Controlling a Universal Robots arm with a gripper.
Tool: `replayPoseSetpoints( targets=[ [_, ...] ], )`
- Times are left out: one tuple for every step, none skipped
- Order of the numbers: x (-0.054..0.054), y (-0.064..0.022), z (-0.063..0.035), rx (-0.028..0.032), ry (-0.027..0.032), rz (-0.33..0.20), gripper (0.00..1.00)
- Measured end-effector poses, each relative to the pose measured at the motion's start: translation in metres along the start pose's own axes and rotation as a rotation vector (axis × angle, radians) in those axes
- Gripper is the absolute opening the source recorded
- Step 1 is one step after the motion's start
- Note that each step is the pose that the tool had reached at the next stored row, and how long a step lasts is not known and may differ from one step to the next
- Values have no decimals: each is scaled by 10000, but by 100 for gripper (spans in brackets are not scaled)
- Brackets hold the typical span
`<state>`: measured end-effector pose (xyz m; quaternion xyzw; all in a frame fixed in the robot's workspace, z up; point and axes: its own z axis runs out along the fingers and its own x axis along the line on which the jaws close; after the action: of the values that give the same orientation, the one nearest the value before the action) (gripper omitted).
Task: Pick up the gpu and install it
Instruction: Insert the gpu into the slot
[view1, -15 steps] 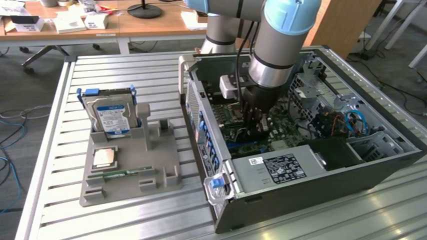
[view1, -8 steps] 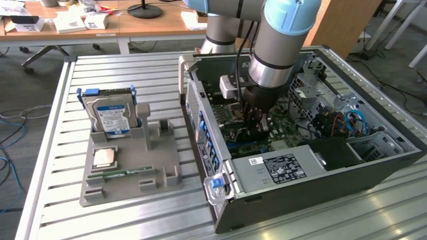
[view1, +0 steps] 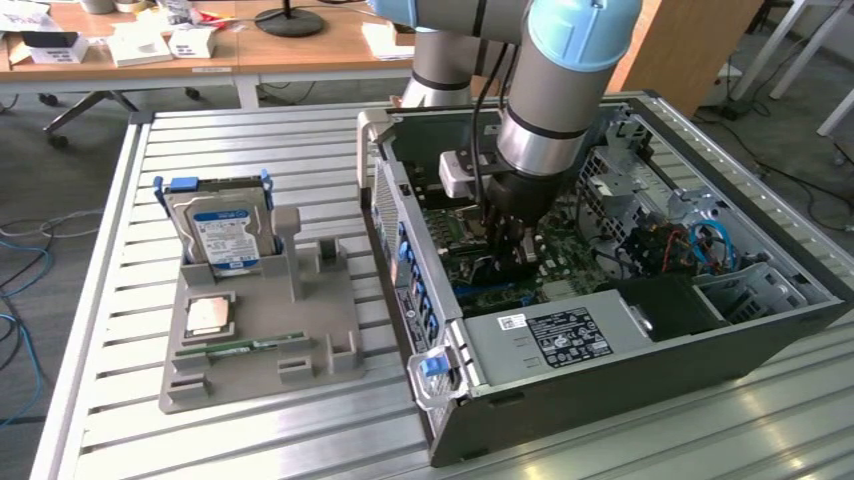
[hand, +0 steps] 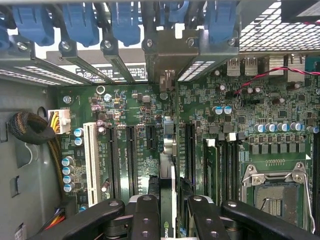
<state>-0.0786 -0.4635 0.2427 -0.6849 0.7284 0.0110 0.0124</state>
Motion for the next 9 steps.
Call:
replayPoseSetpoints(
  targets=[
    [0, 2, 0, 2, 0, 0, 27],
    [0, 6, 1, 5, -2, -1, 27],
    [0, 11, 1, 9, -2, -6, 27],
    [1, 16, 1, 16, -4, -10, 27],
    [2, 21, 0, 23, -3, -13, 27],
    [2, 25, 0, 27, -3, -17, 27],
    [2, 28, 0, 29, -3, -18, 27],
    [3, 29, 0, 29, -2, -20, 27],
    [4, 30, 1, 29, -4, -21, 27]
  ],
)
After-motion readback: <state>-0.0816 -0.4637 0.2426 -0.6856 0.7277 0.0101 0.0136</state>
